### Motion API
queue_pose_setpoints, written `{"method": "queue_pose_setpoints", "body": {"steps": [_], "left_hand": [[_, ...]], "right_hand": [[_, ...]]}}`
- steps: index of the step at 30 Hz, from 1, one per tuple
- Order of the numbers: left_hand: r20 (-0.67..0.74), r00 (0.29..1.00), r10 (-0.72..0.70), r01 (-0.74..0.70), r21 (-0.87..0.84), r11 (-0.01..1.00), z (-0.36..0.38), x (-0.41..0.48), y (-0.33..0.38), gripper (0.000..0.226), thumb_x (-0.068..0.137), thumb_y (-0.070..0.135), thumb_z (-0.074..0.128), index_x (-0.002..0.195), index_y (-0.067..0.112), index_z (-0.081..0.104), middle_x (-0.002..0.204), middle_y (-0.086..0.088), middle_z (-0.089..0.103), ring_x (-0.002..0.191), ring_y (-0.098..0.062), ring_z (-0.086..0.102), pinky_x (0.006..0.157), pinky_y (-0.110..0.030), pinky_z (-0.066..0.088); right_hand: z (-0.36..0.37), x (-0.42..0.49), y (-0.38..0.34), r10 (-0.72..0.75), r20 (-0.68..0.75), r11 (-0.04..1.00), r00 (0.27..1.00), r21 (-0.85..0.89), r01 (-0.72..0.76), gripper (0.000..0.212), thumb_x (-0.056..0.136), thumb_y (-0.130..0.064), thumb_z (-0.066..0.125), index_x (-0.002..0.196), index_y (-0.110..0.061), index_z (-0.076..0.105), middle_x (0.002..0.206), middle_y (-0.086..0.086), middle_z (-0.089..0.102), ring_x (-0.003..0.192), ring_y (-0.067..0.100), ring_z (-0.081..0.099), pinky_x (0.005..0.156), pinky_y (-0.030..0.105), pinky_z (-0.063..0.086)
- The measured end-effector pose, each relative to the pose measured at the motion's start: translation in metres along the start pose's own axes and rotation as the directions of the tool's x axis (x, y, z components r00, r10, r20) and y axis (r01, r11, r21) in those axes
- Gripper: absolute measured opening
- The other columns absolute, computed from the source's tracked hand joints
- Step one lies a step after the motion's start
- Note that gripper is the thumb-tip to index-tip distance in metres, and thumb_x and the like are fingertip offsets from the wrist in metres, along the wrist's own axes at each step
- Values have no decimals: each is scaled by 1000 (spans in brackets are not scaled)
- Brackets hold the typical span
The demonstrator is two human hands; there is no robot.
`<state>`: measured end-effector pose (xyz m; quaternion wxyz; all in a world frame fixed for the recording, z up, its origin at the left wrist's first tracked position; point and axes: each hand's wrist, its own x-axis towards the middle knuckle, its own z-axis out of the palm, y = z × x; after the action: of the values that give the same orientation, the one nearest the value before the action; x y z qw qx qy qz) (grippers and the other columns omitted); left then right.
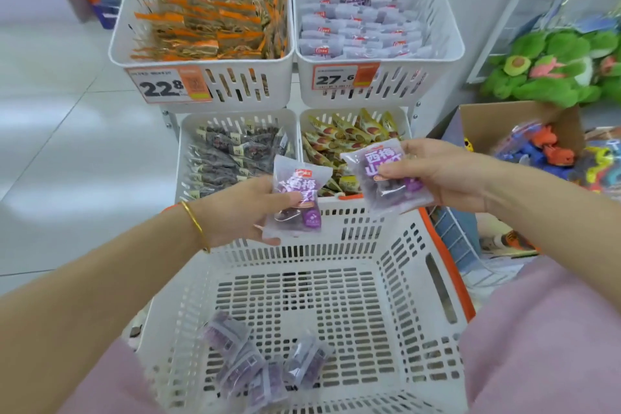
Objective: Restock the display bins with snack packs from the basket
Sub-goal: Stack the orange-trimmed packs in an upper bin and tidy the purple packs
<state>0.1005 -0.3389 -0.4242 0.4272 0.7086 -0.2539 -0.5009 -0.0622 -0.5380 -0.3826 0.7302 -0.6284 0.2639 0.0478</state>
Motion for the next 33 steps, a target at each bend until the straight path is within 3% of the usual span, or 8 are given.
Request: {"method": "queue_pose_setpoints", "body": {"steps": [6,12,16,21,25,28,30,33], "left_hand": [[64,996,61,-32,-379,925,-3,3,7,35,95,19,47,127,7,51,114,-14,67,99,-30,66,83,-39,56],[38,986,164,-149,-252,956,-1,4,12,46,70,23,66,113,11,59,100,-5,71,87,-15,67,75,-27,56],[21,979,200,-188,-261,947,9,5,14,40,78,14,65,117,6,58,109,-15,69,95,-26,68,83,-33,56],[-264,961,89,-164,-279,946,13,14,9,38,81,7,70,116,3,58,104,-18,70,96,-33,68,89,-43,54],[-72,993,93,-113,-369,923,23,13,17,33,92,20,57,124,12,54,111,-11,69,102,-26,67,76,-35,58],[61,989,138,-94,-465,880,32,10,29,46,90,42,48,128,16,54,120,-8,66,109,-24,64,76,-35,57],[61,979,194,-157,-380,912,38,12,35,52,82,44,61,124,15,53,119,-5,66,108,-21,64,82,-36,56],[4,969,246,-241,-176,954,46,23,44,60,72,24,81,122,14,49,116,-10,66,104,-19,65,84,-37,56]], "right_hand": [[30,21,4,-80,-35,996,996,-47,78,37,85,-7,63,122,-10,58,108,12,70,87,24,68,72,33,58],[33,25,6,-96,-5,992,995,84,96,49,77,-10,64,125,-11,56,115,13,68,94,26,67,75,39,58],[38,23,10,-121,51,977,991,184,109,53,72,-15,63,125,-10,57,106,11,67,89,23,65,72,37,58],[34,22,10,-190,-79,911,979,357,206,51,71,-14,66,121,-6,59,106,15,65,94,29,62,85,45,51],[34,21,10,-225,-120,951,967,188,244,45,65,-24,70,107,-9,66,95,8,71,80,19,67,74,32,53],[32,23,9,-252,-211,921,944,248,301,40,63,-26,69,100,-11,68,88,4,73,76,15,68,67,26,55],[32,23,7,-271,-228,893,935,302,332,36,64,-24,69,98,-12,68,84,3,73,71,14,68,61,24,55],[34,19,3,-283,-209,906,936,262,333,33,66,-22,70,97,-13,67,84,4,73,70,15,68,59,25,56]]}}
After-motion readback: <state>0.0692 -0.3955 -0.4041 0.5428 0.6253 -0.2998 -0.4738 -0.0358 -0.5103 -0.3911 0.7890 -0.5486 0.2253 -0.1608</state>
